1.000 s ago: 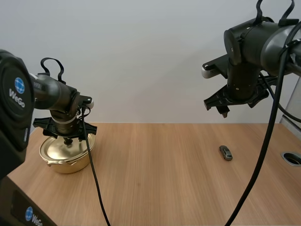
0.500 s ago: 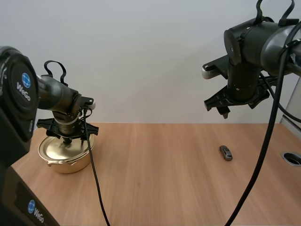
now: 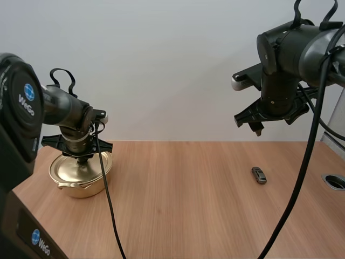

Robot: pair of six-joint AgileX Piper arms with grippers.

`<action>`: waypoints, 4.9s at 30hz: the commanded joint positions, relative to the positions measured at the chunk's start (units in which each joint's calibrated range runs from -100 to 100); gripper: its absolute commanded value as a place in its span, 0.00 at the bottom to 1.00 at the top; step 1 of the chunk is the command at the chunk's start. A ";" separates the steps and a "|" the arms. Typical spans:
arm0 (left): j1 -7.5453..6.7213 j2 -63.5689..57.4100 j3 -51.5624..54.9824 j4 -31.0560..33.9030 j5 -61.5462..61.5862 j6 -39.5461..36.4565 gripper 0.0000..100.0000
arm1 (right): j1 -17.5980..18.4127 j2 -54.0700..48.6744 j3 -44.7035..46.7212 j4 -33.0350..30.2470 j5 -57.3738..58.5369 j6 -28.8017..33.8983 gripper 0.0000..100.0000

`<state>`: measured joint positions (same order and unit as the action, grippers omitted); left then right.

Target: Open the pot, put the car inside, and close it

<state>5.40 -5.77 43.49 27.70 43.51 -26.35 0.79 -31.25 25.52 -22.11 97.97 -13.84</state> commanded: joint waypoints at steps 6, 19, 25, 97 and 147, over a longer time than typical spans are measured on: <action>0.01 -2.03 -8.08 1.52 7.50 -0.01 0.00 | 0.00 -0.08 -0.02 0.12 -1.38 0.40 1.00; 0.01 -21.42 -27.52 1.73 26.12 6.69 0.00 | 0.00 6.19 1.00 4.58 -15.90 1.54 1.00; 0.01 -30.88 -29.97 -2.64 25.96 11.50 0.00 | -1.99 15.61 1.00 3.10 -20.02 4.18 1.00; 0.01 -34.19 -29.73 -6.46 39.87 13.57 0.00 | -11.35 41.77 10.40 13.66 -55.25 -7.62 0.95; 0.01 -67.87 -29.86 -10.50 56.49 21.99 0.00 | 11.56 14.88 -2.68 51.20 -29.93 -33.01 0.00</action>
<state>5.40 -73.33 13.70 16.98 99.96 -4.40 7.68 -16.38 22.94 38.21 70.21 -48.77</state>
